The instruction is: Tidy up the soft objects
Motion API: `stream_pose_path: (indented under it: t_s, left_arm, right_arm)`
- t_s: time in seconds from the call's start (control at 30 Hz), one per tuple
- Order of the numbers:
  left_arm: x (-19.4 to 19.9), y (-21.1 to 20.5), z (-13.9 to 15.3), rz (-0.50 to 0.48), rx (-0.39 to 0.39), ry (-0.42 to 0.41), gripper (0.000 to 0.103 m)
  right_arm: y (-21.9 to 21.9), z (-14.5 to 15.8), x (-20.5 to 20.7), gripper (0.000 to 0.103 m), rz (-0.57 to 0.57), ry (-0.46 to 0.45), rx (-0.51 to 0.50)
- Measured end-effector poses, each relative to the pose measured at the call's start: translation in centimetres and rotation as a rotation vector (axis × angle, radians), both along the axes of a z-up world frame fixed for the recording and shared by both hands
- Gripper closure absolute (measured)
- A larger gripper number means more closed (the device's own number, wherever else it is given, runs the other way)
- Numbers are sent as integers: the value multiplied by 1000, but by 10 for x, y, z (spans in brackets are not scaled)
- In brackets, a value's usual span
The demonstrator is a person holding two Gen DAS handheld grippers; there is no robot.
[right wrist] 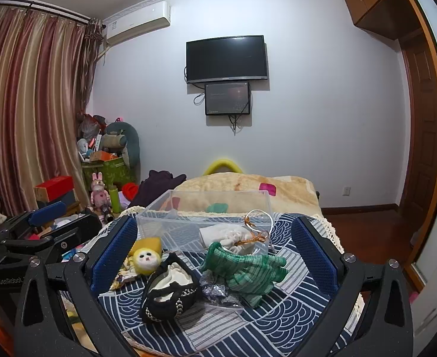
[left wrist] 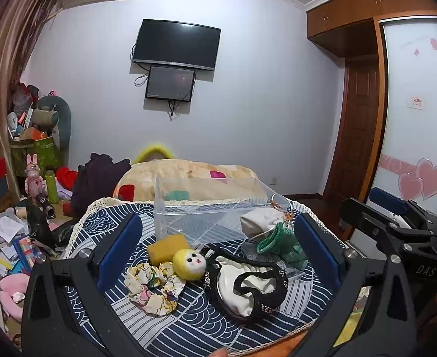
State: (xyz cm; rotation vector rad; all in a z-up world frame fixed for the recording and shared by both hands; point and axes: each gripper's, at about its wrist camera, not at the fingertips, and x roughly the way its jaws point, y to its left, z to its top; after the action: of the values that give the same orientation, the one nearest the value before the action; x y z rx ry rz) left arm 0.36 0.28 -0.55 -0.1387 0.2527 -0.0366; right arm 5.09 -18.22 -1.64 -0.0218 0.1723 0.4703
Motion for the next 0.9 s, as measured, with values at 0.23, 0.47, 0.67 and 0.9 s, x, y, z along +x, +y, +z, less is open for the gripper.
stream_pose_path:
  t_s: [0.23,0.47,0.67,0.9]
  left_arm:
    - [11,2,-9,-6,-1,27,0]
    - [31,16,-20,5,-16,97,23]
    - [59,27,-38,21,-30,191,38]
    - [87,25,-59,-20,-32,290,47]
  right_arm:
    - [-1,-9,12,0,8,28,-5]
    - [2,-23,30,16,15,82,-33]
    - [2,-34,49,29,13,141,-58]
    - [2,-35,71,39,23,194,-50]
